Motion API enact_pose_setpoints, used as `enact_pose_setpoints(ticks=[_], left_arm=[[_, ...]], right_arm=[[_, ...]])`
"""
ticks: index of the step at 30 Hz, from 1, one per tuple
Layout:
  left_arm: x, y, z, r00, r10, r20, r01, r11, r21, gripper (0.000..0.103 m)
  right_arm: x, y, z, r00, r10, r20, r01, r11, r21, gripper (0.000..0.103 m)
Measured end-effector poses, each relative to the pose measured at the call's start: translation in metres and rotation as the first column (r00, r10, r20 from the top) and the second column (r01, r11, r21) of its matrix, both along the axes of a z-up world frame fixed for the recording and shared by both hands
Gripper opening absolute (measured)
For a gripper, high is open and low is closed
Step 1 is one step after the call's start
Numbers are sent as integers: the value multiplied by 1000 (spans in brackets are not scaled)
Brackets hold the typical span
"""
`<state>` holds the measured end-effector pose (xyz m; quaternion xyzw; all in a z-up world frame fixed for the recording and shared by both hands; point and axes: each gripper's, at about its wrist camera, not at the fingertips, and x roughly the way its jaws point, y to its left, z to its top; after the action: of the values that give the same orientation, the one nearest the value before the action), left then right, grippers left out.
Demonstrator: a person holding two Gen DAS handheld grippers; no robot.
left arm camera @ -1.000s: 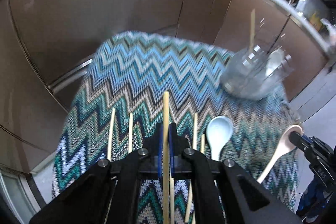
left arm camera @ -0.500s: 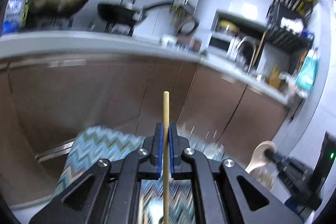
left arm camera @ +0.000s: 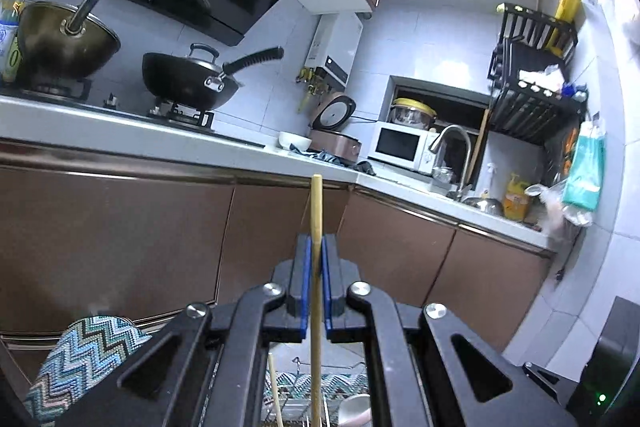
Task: Organize utensils
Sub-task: 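Carry chopstick and pink spoon to the wire holder and release both inside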
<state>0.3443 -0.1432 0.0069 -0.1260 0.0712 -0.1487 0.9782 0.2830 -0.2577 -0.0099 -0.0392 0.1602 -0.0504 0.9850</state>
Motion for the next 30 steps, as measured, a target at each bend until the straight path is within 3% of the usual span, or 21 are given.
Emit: enact_pose_setpoints(ticks=[8,14,18,20,21,22,30], left_arm=[[26,-30,-57,999,53,7,-53,996,68,5],[32,-29,-87,995,98,-4,-97,991,97,6],[27,-24,-93,995,96,-17,-94,990,108,8],[22,-22,-92,996,89,-15,-87,989,119,11],[19,-22,-91,996,86,-14,-84,989,125,18],[17,-21,-90,997,82,-14,-80,988,128,23],[-11,-13,-74,998,56,1,-56,989,134,33]], right_arm=[[22,-1,-49,999,-13,-45,12,1000,-7,8],[26,0,-71,997,1,-72,-1,1000,0,8],[23,2,-79,996,10,-91,-9,1000,11,12],[24,0,-79,995,12,-97,-10,1000,27,23],[23,1,-79,995,10,-98,-8,1000,28,25],[22,1,-78,995,7,-100,-4,1000,27,26],[3,1,-59,997,-14,-75,16,999,31,33]])
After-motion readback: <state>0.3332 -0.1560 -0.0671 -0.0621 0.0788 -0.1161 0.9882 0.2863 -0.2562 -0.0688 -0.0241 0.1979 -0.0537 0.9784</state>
